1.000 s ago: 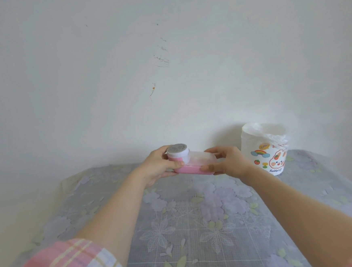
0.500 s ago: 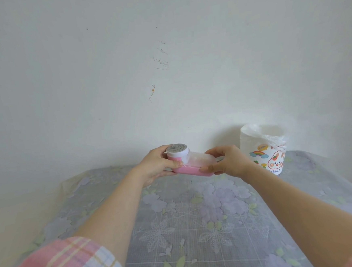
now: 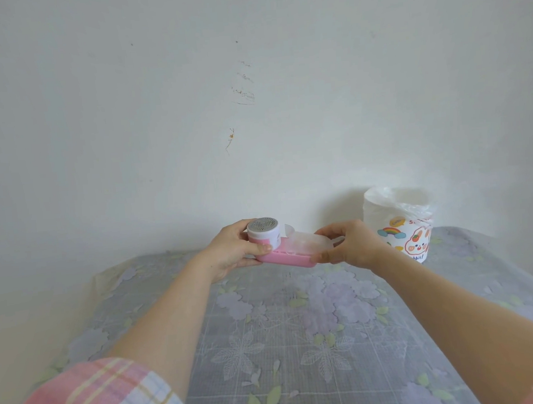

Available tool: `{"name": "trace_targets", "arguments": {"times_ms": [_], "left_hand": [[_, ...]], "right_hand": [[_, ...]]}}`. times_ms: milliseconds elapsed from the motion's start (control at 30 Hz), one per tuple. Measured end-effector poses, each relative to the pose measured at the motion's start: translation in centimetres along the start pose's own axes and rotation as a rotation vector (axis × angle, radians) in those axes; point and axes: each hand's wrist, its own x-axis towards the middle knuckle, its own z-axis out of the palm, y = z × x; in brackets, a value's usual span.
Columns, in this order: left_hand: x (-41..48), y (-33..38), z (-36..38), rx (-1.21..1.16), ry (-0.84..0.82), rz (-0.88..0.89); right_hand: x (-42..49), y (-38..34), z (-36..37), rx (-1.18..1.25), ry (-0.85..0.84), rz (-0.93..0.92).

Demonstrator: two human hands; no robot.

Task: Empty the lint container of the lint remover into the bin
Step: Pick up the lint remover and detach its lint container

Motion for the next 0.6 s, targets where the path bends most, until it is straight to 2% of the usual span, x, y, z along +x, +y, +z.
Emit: {"name": "trace_targets", "arguments": {"times_ms": [600], "left_hand": [[-0.29, 0.01, -0.37, -0.009, 0.014, -0.005]], "right_hand": [[-0.33, 0.01, -0.58, -0.059, -0.036, 0.031]]}}
